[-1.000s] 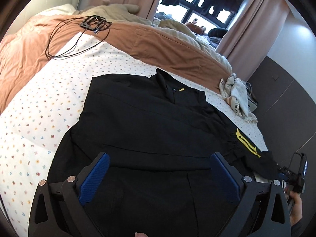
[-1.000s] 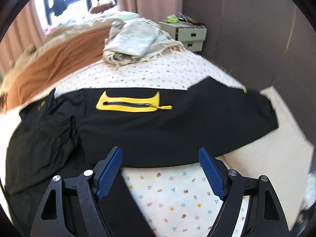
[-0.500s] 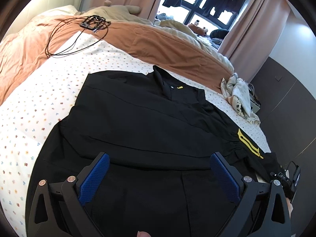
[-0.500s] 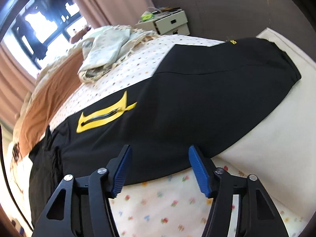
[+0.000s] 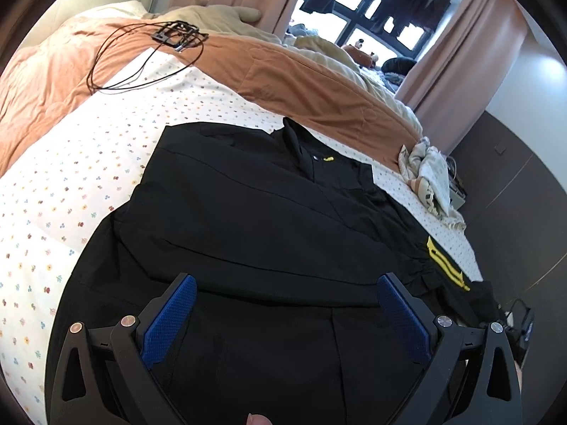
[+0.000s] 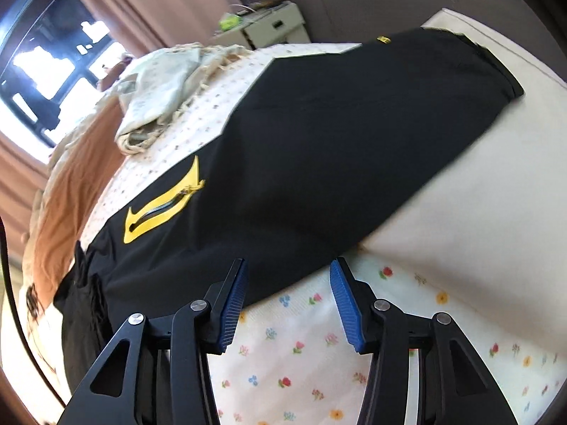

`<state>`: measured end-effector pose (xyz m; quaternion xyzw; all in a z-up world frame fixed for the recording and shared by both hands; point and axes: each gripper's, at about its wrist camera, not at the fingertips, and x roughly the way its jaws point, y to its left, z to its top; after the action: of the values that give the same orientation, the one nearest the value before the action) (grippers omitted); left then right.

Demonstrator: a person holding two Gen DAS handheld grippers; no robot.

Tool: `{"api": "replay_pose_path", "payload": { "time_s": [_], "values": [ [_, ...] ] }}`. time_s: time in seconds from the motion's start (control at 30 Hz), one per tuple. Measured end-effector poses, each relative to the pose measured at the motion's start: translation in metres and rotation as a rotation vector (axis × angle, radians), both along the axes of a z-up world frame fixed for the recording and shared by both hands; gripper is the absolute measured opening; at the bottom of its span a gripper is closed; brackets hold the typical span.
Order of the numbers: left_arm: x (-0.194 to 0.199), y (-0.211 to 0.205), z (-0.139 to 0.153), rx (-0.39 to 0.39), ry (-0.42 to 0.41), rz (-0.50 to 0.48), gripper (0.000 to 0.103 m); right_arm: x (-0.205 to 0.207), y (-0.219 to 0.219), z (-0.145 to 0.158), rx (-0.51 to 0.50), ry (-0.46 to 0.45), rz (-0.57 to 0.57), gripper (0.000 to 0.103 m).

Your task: Fold large clothes

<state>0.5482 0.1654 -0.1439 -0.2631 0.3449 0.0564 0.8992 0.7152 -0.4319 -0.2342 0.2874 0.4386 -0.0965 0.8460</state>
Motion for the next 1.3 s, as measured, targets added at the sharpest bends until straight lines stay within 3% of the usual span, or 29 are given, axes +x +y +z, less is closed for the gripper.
{"api": "replay_pose_path", "payload": {
  "time_s": [0.07,0.17,0.2,0.27,0.33,0.4,0.53,0.7,0.87,1.03,1.3],
  "values": [
    [-0.001,0.004,0.001,-0.021,-0.009,0.005,0.102,0.006,-0.003,-0.002,-0.012,0.031,-0.01,0.05],
    [-0.003,0.009,0.006,-0.027,-0.021,0.007,0.102,0.014,-0.016,-0.003,-0.002,0.003,-0.064,0.049],
    [-0.005,0.011,0.007,-0.029,-0.026,0.011,0.102,0.016,-0.019,-0.002,-0.001,-0.022,-0.066,0.034],
    [-0.009,0.017,0.012,-0.041,-0.044,0.021,0.102,0.019,-0.02,0.003,-0.012,-0.029,-0.063,0.026],
    [-0.013,0.025,0.016,-0.043,-0.055,0.033,0.102,0.018,-0.012,0.018,-0.028,-0.076,-0.022,0.003],
    [-0.017,0.031,0.019,-0.042,-0.062,0.046,0.102,0.018,0.005,0.046,-0.128,-0.123,0.023,0.003],
    [-0.023,0.044,0.024,-0.081,-0.085,0.053,0.102,0.017,0.041,0.109,-0.211,-0.217,0.113,0.003],
    [-0.033,0.053,0.035,-0.059,-0.121,0.066,0.102,0.01,0.095,0.176,-0.272,-0.328,0.213,0.003],
    [-0.046,0.066,0.048,-0.076,-0.184,0.076,0.102,0.003,0.159,0.216,-0.307,-0.387,0.312,0.003],
    [-0.056,0.077,0.056,-0.02,-0.185,0.12,0.101,0.0,0.213,0.227,-0.31,-0.414,0.39,0.003],
    [-0.075,0.109,0.063,-0.063,-0.232,0.204,0.101,0.0,0.296,0.207,-0.28,-0.403,0.524,0.003]
  ]
}}
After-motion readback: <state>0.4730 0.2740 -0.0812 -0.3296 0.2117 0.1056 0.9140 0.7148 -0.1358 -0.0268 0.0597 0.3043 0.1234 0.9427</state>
